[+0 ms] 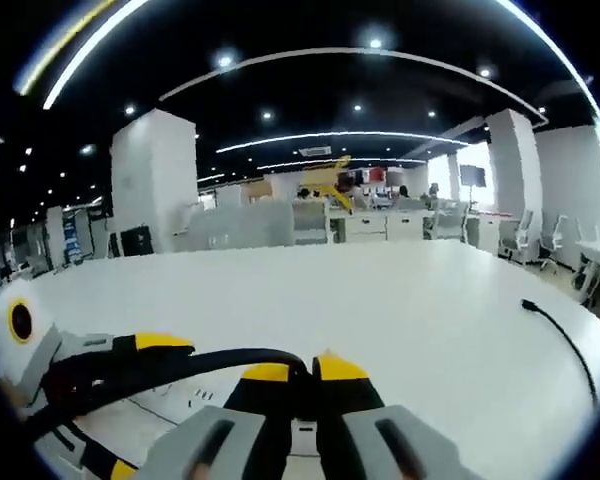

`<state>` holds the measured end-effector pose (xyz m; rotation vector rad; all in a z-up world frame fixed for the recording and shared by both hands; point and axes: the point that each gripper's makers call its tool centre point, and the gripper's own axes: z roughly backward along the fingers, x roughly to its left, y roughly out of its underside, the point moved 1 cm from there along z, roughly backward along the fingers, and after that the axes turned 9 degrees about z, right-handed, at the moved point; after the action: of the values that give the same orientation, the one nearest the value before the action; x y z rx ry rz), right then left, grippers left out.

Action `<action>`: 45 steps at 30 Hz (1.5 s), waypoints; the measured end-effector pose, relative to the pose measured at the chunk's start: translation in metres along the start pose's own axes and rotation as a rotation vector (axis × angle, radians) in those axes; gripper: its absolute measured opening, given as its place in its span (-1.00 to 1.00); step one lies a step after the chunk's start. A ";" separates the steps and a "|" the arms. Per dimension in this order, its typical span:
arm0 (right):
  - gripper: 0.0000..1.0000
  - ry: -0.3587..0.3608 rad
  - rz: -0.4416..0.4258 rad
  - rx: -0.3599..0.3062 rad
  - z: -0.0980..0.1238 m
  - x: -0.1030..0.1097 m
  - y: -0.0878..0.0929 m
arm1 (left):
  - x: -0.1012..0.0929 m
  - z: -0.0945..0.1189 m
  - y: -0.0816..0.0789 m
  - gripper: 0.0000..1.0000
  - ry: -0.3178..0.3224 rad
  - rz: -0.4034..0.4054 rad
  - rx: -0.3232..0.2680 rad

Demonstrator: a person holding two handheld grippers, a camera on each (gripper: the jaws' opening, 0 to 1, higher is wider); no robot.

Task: Locate the USB plug end of the data cable currently connected to the USB port on the desk. Grip the plug, withdraw it from the port, and place it onto the desktop.

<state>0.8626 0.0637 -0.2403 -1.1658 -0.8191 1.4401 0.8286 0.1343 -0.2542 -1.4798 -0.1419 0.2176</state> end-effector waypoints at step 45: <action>-0.84 -0.008 -0.310 -0.298 0.039 -0.031 -0.063 | 0.005 0.003 -0.003 0.43 -0.028 0.013 -0.017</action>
<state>0.8432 0.0501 -0.1632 -1.1904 -1.1939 1.0934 0.8328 0.1384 -0.2512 -1.4957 -0.1574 0.2483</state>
